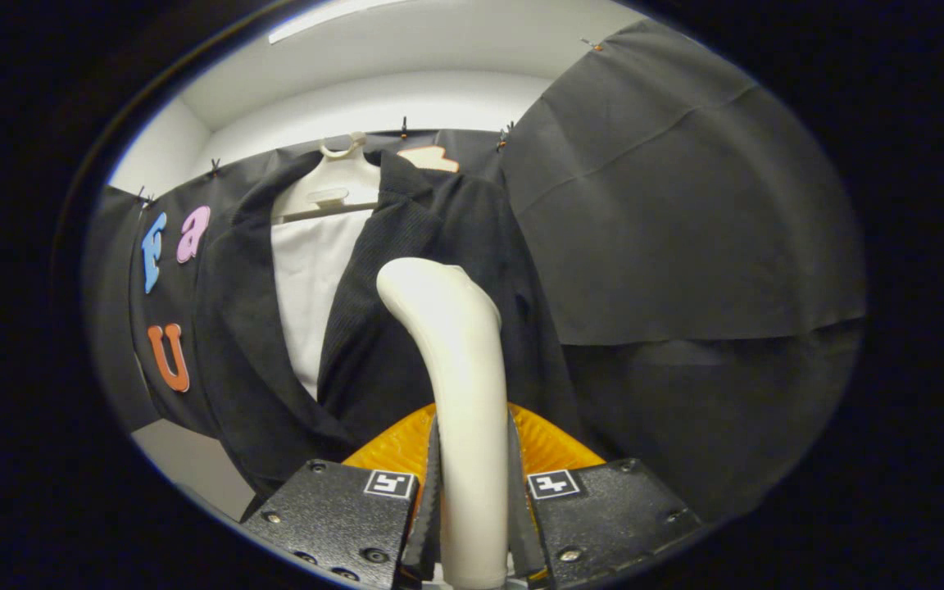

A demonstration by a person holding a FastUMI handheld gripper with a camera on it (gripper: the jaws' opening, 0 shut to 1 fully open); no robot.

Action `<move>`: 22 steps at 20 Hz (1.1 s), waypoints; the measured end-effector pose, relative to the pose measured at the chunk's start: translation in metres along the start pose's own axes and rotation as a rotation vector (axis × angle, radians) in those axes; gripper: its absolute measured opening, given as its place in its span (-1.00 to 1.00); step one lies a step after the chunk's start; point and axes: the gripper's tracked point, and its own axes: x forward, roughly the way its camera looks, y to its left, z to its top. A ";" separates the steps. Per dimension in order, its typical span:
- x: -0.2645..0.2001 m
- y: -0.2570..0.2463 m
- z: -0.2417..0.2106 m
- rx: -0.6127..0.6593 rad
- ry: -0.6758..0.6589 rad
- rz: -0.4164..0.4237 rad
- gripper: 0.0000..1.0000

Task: Iron the clothes twice with a garment steamer, once on the left side and once on the right side.

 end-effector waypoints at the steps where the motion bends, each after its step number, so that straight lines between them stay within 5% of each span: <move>1: -0.001 -0.001 -0.005 -0.001 0.008 -0.003 -0.26; 16: -0.023 0.000 -0.092 -0.024 0.158 -0.070 -0.26; 22: -0.039 -0.004 -0.115 -0.014 0.207 -0.157 -0.26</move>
